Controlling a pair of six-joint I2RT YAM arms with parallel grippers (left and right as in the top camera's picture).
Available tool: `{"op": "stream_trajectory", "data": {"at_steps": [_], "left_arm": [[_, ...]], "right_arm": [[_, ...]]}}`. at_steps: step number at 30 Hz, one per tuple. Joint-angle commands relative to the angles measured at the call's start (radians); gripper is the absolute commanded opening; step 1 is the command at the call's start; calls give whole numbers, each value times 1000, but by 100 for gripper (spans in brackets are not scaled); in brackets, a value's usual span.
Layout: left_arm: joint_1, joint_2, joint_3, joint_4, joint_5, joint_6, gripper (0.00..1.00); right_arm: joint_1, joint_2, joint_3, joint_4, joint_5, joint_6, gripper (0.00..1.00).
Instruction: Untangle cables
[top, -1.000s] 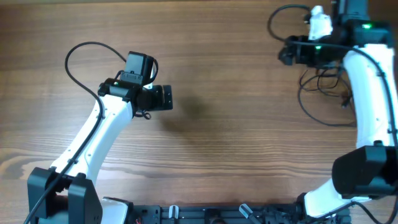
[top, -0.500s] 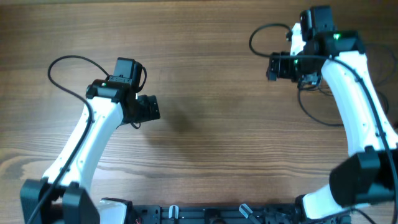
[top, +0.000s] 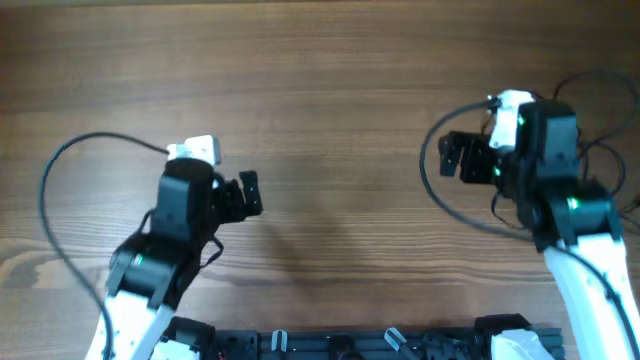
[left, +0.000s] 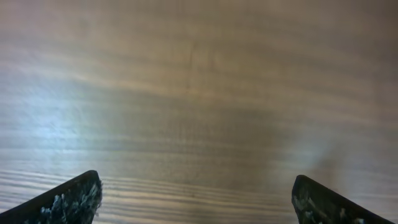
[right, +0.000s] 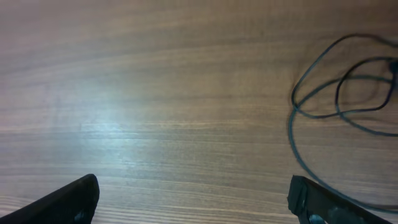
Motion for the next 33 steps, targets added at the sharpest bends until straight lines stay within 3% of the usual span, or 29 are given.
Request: {"op": "stream_trajectory", "data": {"at_steps": [1,23,33], "left_arm": [[10,-89,-13,7,-47,17,100],[10,-72,-13,3,-47,16,100],[10,-34,-13,-1,-47,16,100]], "right_arm": [[5,-59,-17,10,16,3,100],[5,142,-18,5,16,3,100],[5,25,-21,3,25,0,100]]}}
